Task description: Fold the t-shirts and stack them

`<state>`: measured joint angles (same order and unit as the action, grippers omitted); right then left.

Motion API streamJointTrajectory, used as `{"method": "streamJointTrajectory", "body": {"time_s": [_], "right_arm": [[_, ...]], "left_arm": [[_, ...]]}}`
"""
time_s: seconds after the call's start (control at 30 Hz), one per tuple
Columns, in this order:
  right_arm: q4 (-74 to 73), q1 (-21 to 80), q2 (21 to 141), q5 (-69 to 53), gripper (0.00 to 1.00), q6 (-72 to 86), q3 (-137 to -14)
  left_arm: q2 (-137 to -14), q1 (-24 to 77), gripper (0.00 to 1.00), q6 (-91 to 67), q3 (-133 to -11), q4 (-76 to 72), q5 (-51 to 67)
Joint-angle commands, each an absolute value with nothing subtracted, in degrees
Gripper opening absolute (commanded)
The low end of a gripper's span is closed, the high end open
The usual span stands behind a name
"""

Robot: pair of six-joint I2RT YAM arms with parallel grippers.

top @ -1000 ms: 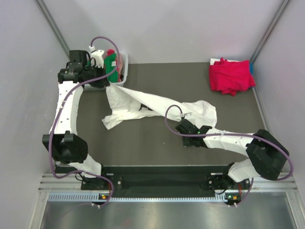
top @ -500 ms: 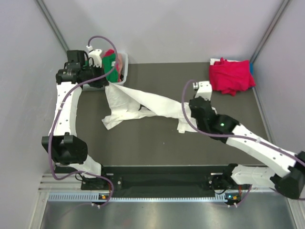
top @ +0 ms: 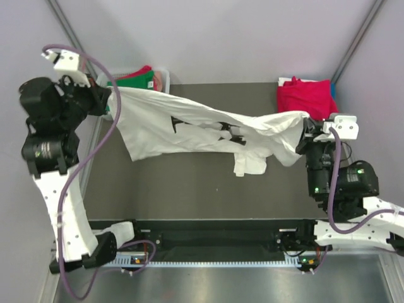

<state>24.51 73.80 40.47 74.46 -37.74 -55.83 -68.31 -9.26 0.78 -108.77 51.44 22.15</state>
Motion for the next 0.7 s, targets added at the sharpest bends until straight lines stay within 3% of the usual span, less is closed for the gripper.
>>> {"method": "streamJointTrajectory", "body": {"time_s": [0.0, 0.37, 0.67], "right_arm": [[50.66, 81.81, 45.94, 76.48, 0.00, -67.29, -62.74], [73.20, 93.86, 69.77, 58.10, 0.00, -108.43, -94.71], [81.82, 96.15, 74.88, 54.85, 0.00, -122.95, -102.75]], "left_arm": [[-64.25, -9.49, 0.00, -1.32, -113.54, 48.16, 17.68], [-58.28, -9.41, 0.00, -1.23, -116.54, 45.62, 11.52], [-54.14, -9.32, 0.00, -2.72, -111.54, 39.64, 5.37]]}}
